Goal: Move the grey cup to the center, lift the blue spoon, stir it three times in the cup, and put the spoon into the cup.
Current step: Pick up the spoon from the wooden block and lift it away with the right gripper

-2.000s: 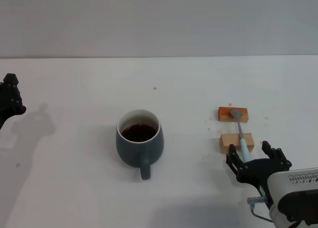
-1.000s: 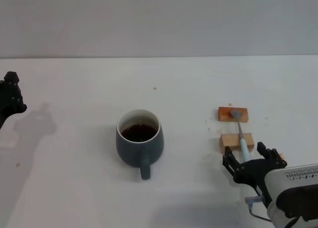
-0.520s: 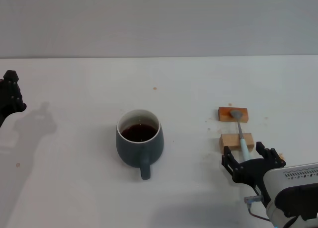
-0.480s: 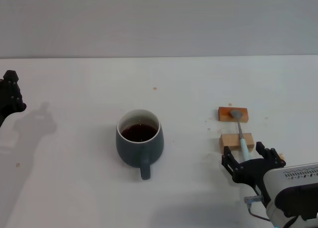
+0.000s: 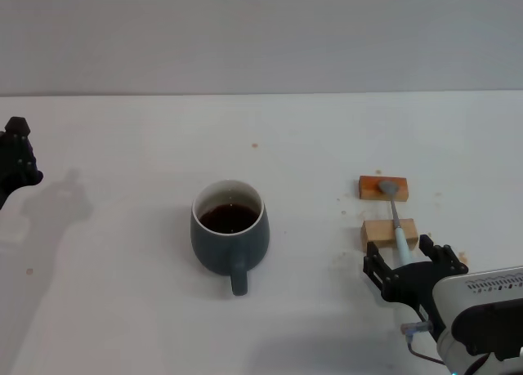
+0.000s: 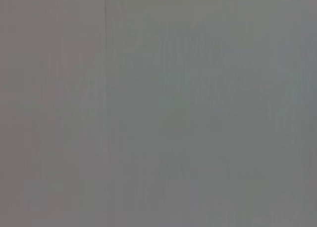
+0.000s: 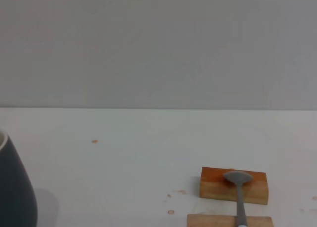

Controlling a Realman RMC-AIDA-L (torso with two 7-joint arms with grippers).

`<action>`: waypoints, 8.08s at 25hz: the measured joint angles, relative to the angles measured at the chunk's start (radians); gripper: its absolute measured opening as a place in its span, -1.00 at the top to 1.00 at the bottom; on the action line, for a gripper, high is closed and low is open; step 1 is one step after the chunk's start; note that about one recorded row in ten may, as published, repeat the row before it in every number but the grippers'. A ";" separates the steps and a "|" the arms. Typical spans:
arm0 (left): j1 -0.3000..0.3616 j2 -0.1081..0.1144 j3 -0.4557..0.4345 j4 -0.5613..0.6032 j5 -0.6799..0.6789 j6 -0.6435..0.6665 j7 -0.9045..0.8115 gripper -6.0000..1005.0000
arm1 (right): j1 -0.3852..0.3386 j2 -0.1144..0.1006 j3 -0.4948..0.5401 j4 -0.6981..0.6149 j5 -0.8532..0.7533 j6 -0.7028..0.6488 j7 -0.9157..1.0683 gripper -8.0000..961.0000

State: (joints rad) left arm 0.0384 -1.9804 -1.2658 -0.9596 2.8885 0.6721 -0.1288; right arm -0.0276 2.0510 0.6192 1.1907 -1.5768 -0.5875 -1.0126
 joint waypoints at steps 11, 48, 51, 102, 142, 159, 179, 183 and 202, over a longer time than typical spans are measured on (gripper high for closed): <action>-0.003 -0.001 0.000 -0.001 0.000 -0.005 0.000 0.99 | 0.002 -0.002 0.000 0.003 0.000 0.003 -0.003 -0.43; -0.015 -0.004 -0.016 -0.004 0.000 -0.019 0.001 0.99 | 0.005 -0.005 0.025 0.013 -0.006 0.028 -0.005 0.58; -0.015 -0.006 -0.019 -0.004 0.000 -0.019 0.002 0.99 | 0.005 -0.004 0.025 0.013 -0.006 0.028 -0.005 0.61; -0.029 -0.006 -0.032 -0.001 0.000 -0.031 0.015 0.99 | 0.031 -0.025 0.036 0.036 -0.037 0.090 -0.005 0.52; -0.021 0.008 -0.033 -0.006 0.000 -0.031 0.015 0.99 | -0.012 -0.007 0.037 0.024 -0.058 0.100 0.004 0.06; -0.018 0.009 -0.033 -0.010 0.000 -0.031 0.015 0.99 | -0.008 -0.002 0.037 0.018 -0.058 0.097 0.005 0.21; -0.018 0.009 -0.034 -0.013 0.000 -0.031 0.015 0.99 | -0.008 0.001 0.048 0.015 -0.057 0.094 -0.001 0.65; -0.020 0.009 -0.035 -0.013 0.000 -0.035 0.015 0.99 | -0.009 0.002 0.052 0.015 -0.057 0.093 -0.001 0.65; -0.028 0.005 -0.048 -0.004 0.000 -0.051 0.015 0.99 | -0.038 -0.041 0.076 0.150 -0.058 0.153 -0.099 0.65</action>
State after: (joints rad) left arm 0.0108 -1.9758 -1.3140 -0.9640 2.8885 0.6215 -0.1135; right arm -0.0660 2.0096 0.6955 1.3406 -1.6351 -0.4348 -1.1119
